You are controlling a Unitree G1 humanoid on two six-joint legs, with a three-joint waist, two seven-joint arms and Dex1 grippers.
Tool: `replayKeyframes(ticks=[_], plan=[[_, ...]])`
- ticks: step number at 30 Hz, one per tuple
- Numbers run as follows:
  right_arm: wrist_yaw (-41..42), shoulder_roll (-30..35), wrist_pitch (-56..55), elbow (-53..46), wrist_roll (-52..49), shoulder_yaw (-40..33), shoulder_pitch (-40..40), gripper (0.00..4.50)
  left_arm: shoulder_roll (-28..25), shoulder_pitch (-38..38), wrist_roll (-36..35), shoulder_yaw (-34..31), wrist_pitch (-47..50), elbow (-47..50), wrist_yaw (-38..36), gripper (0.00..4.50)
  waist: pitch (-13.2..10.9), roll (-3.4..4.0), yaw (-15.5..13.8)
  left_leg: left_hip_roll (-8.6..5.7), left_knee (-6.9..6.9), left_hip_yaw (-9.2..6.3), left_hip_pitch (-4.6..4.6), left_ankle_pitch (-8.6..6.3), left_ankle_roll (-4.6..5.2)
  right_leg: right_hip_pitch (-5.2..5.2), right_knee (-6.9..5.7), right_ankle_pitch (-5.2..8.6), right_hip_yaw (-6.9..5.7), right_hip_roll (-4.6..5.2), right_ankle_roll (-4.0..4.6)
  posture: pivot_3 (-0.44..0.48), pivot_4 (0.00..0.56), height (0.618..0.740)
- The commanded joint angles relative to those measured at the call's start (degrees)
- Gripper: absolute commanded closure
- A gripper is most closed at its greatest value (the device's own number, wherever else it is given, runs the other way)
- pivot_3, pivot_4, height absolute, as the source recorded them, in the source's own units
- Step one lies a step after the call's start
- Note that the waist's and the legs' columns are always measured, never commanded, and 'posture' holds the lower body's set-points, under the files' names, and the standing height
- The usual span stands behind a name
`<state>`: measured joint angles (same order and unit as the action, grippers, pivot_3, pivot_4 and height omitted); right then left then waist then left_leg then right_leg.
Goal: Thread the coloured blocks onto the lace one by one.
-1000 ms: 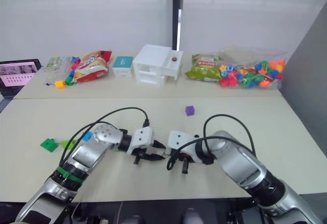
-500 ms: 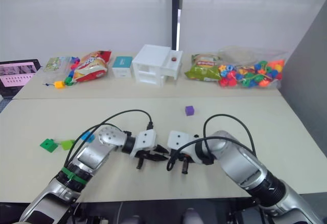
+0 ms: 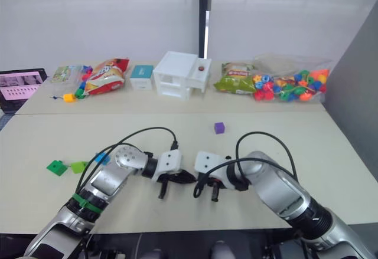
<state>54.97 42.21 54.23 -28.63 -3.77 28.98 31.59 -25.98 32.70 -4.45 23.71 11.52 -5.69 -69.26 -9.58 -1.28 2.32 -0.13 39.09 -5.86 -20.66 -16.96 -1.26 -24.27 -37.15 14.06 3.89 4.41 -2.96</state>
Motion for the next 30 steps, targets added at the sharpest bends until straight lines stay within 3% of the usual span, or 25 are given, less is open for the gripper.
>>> replayKeyframes(ticks=[1, 9, 16, 30], plan=[[0.21, 0.35, -0.12, -1.74, -1.13, -0.72, 0.35, 4.5, -0.19, 0.41, -0.85, -0.95, 0.37, 1.78, -0.13, 4.49, 0.0, 0.0, -0.02, 0.0, 0.0, 0.0, 0.0, 0.0, 0.0, 0.0, 0.0, 0.0, 0.0, 0.0, 0.0, 0.0, 0.15, 0.74], [0.03, 0.44, -0.28, -1.59, -1.31, -0.62, 0.4, 4.5, -0.05, 0.09, -1.25, -1.33, 1.32, 2.57, 0.33, 4.49, 0.0, 0.0, -0.02, 0.0, 0.0, 0.0, 0.0, 0.0, 0.0, 0.0, 0.0, 0.0, 0.0, 0.0, 0.0, 0.0, 0.15, 0.74], [-0.17, 0.52, -0.05, -1.68, -1.67, -0.57, 0.62, 4.5, 0.48, 0.32, -0.71, -0.98, 0.81, 2.3, 1.2, 2.29, 0.0, 0.0, -0.03, 0.0, 0.0, 0.0, 0.0, 0.0, 0.0, 0.0, 0.0, 0.0, 0.0, 0.0, 0.0, 0.0, 0.15, 0.74], [-0.6, 0.68, 0.41, -2.24, -2.21, -0.69, 0.67, 4.5, 0.56, 0.4, -1.07, -0.74, 1.05, 2.3, 0.47, 2.29, 0.0, 0.0, -0.03, 0.0, 0.0, 0.0, 0.0, 0.0, 0.0, 0.0, 0.0, 0.0, 0.0, 0.0, 0.0, 0.0, 0.15, 0.74]])
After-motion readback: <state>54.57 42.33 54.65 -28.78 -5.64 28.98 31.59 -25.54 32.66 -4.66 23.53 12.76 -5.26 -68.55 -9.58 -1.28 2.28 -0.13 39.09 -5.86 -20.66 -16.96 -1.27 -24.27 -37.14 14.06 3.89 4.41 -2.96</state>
